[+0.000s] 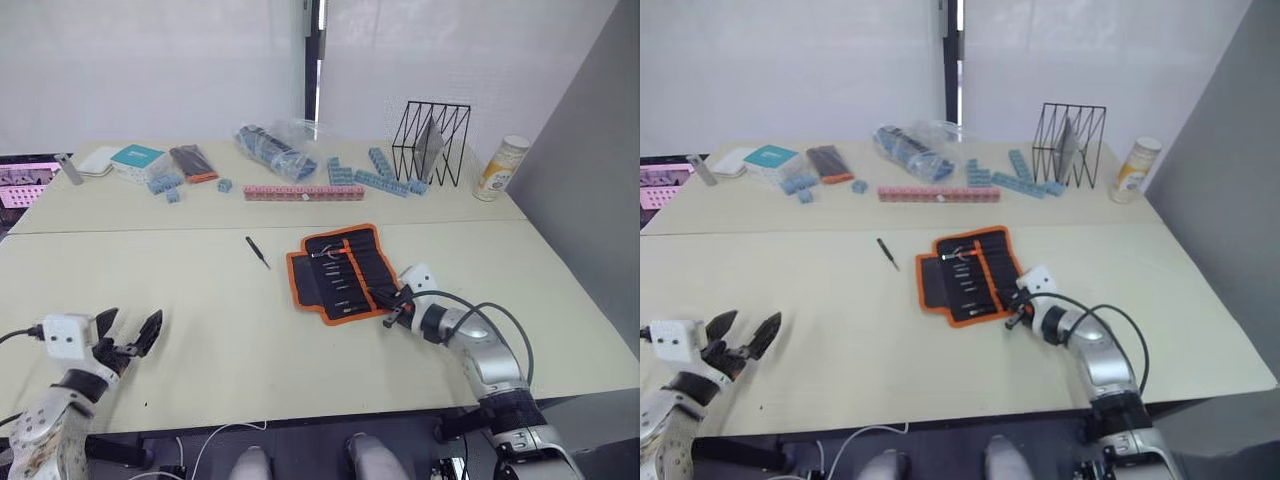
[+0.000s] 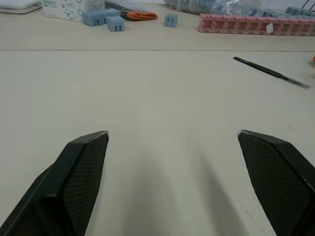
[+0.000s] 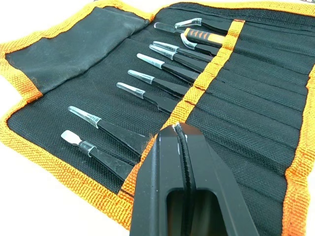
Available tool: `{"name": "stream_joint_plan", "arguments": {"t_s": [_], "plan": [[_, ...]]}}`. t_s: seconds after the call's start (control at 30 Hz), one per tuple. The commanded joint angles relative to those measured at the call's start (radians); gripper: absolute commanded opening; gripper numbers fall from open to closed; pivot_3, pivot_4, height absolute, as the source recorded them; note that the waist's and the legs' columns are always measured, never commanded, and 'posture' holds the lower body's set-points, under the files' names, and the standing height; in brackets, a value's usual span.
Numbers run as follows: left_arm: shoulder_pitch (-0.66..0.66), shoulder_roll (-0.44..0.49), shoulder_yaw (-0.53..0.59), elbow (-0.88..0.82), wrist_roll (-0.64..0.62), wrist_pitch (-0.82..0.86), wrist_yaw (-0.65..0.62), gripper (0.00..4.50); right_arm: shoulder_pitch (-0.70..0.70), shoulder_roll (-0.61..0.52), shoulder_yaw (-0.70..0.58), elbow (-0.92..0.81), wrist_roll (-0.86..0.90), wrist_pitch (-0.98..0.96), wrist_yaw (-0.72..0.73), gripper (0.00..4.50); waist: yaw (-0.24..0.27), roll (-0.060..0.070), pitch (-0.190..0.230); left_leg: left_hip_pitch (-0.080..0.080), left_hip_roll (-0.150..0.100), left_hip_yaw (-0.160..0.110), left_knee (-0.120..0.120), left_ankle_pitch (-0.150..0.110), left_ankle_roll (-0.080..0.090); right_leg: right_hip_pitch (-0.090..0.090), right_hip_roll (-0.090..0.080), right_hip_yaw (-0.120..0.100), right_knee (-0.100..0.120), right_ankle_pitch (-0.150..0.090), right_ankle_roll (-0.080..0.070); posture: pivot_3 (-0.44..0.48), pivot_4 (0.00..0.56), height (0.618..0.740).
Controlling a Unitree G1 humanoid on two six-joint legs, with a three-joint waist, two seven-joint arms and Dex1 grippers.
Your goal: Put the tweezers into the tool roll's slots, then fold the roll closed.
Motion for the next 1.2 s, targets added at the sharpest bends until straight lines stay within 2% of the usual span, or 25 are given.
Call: {"name": "stream_joint_plan", "arguments": {"t_s": [0.03,0.27,0.37,0.5,0.67,0.73,0.9,0.97,1.07,1.2], "plan": [[0.009,0.002,0.002,-0.029,-0.02,-0.044,0.018,4.45,0.017,0.001,0.037,0.027,-0.017,0.014,0.018,0.0,-0.002,0.0,0.0,0.0,0.0,0.0,0.0,0.0,0.0,0.0,0.0,0.0,-0.001,0.0,0.0,0.0,0.15,0.737],[-0.006,0.006,-0.035,-0.024,-0.032,-0.051,0.027,4.45,0.023,-0.004,0.036,0.021,-0.018,0.016,0.025,0.0,-0.002,0.0,0.0,-0.001,0.0,0.001,-0.001,0.0,0.0,0.0,0.0,0.0,-0.001,0.0,0.0,0.0,0.15,0.737],[-0.034,0.014,-0.056,-0.049,-0.053,-0.016,0.041,4.45,0.028,-0.008,0.035,0.014,-0.017,0.018,0.024,0.0,-0.001,0.0,0.0,-0.001,0.0,0.001,-0.001,-0.004,-0.006,-0.001,0.0,0.0,-0.002,0.0,0.0,0.0,0.15,0.737],[-0.122,0.008,-0.097,-0.122,-0.114,0.129,0.138,4.45,0.036,-0.017,0.029,0.004,-0.015,0.022,0.022,0.0,0.001,0.0,0.0,-0.001,0.0,0.001,-0.001,-0.004,-0.006,0.0,0.0,0.0,-0.002,0.0,0.0,0.0,0.15,0.737],[-0.273,-0.022,-0.183,-0.185,-0.123,0.302,0.308,4.45,0.044,-0.023,0.023,-0.021,-0.011,0.035,0.013,0.0,0.002,0.0,0.0,-0.002,-0.001,0.0,-0.001,-0.003,-0.005,0.0,0.0,0.0,-0.002,0.0,0.001,0.0,0.15,0.737],[-0.323,-0.036,-0.251,-0.207,-0.076,0.348,0.373,4.45,0.053,-0.025,0.021,-0.037,-0.01,0.04,0.009,0.0,0.002,0.0,0.0,-0.002,-0.001,0.0,-0.001,0.0,0.001,0.001,0.0,0.0,-0.002,0.001,0.003,0.0,0.15,0.737],[-0.449,-0.096,-0.383,-0.187,0.012,0.485,0.535,4.45,0.072,-0.03,0.016,-0.068,-0.009,0.057,-0.001,0.0,0.001,-0.001,0.0,-0.002,-0.002,-0.001,-0.002,-0.001,-0.001,0.001,0.0,0.0,-0.001,0.003,0.006,0.0,0.15,0.737],[-0.501,-0.114,-0.459,-0.157,0.105,0.521,0.615,4.45,0.076,-0.031,0.016,-0.078,-0.009,0.064,-0.005,0.0,0.003,-0.001,0.0,-0.003,-0.003,-0.003,-0.002,-0.001,-0.001,0.0,0.0,0.0,-0.001,0.007,0.013,0.0,0.15,0.737],[-0.569,-0.173,-0.529,-0.093,0.205,0.577,0.729,4.45,0.081,-0.032,0.015,-0.093,-0.009,0.074,-0.012,0.0,0.003,-0.001,0.0,-0.004,-0.003,-0.003,-0.002,-0.001,-0.001,0.001,0.0,0.0,-0.003,0.008,0.014,0.0,0.15,0.737],[-0.637,-0.257,-0.571,-0.005,0.263,0.573,0.786,4.45,0.09,-0.032,0.015,-0.114,-0.007,0.087,-0.022,0.0,0.003,-0.001,0.0,-0.006,-0.004,-0.004,-0.002,-0.001,-0.001,0.0,0.0,0.0,-0.004,0.008,0.015,0.0,0.15,0.737]]}}
